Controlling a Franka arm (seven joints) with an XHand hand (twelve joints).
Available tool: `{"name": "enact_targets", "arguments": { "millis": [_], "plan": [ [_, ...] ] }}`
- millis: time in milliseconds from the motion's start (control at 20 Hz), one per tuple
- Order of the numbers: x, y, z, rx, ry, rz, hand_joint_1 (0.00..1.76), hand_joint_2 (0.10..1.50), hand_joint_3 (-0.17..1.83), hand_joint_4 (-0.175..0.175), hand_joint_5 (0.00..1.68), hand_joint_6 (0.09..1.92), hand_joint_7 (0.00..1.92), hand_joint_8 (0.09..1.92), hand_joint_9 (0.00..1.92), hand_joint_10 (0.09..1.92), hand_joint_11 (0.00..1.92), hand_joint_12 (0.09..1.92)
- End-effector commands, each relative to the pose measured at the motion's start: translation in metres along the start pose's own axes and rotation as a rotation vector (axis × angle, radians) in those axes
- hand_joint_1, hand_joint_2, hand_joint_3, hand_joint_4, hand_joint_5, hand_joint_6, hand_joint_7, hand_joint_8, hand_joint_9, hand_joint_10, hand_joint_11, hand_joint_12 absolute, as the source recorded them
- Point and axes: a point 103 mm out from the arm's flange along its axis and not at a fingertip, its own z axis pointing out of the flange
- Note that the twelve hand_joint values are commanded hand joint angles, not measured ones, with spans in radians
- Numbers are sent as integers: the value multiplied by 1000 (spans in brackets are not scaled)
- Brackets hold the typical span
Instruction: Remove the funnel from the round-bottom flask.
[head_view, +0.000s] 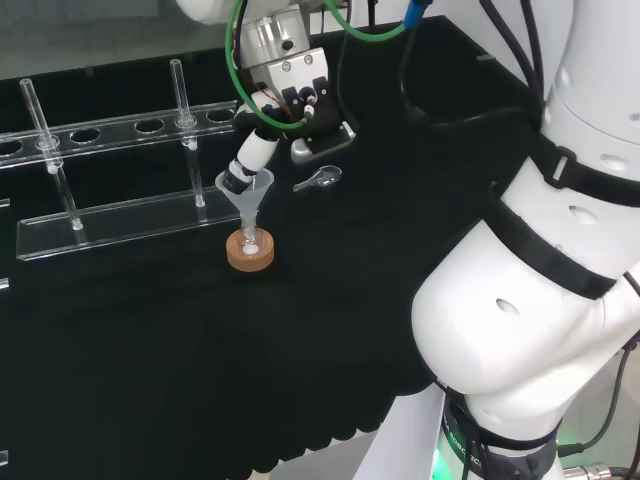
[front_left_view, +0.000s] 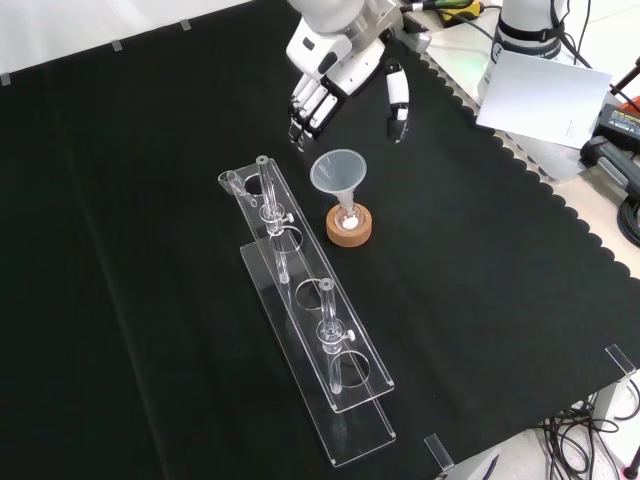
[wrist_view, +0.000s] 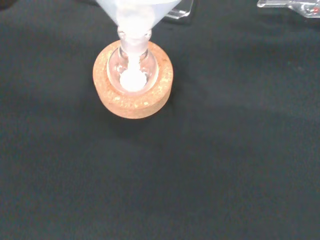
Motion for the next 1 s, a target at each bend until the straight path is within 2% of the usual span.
{"name": "enact_targets", "arguments": {
  "millis": [50,600,1000],
  "plan": [
    [13,14,6,36,-35,-31,501,654,247,20,53,87,0,341,33,880,208,1522],
    [24,31,18,81,-91,-58,505,658,231,21,50,87,0,391,59,895,222,1527],
    [22,43,23,100,-116,-58,531,665,226,22,54,87,0,421,67,894,230,1523]
  ]
}}
